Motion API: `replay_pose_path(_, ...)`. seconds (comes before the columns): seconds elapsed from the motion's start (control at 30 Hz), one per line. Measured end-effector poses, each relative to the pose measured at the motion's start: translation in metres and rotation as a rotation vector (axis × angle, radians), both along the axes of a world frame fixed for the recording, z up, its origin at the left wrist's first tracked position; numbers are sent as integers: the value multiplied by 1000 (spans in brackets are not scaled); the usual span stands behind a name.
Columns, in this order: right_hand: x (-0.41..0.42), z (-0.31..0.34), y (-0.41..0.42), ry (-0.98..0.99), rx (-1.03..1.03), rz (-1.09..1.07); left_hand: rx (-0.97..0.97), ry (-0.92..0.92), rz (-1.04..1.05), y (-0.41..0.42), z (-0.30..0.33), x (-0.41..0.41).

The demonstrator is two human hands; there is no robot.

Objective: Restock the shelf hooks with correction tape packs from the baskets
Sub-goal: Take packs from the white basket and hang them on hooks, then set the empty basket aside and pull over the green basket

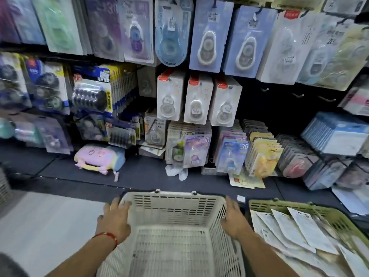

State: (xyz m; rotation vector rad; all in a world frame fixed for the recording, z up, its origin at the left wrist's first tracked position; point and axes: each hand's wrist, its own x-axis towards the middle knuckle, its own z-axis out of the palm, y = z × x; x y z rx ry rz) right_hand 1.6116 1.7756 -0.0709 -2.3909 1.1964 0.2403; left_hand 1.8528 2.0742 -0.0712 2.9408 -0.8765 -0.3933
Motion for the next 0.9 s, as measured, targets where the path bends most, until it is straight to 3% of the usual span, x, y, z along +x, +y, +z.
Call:
replay_pose_path(0.07,-11,-19,20,-38,12,-134,37,133,123,33,-25,-6)
replay_pose_path(0.17,-15,-29,49,-114,-116,-255,-149,297,197,63,-46,-7)
replay_pose_path(0.27,-14,-36,73,-190,-89,-387,-236,238,271,78,-57,9)
replay_pose_path(0.4,-3,-50,116,-410,166,-571,-200,89,371,86,-35,39)
replay_pose_path(0.5,29,-59,152,-588,436,-613,-89,-77,130,72,-3,30)
replay_pose_path(0.63,81,-51,188,-653,735,-426,-136,308,-168,48,-7,-47)
replay_pose_path(0.7,91,-45,191,-567,695,-297,-56,451,-172,44,-21,-85)
replay_pose_path(0.8,80,-38,168,-507,462,-224,-27,333,-110,39,-37,-95)
replay_pose_path(0.9,48,-26,129,-506,210,-324,34,240,-39,33,-32,-72)
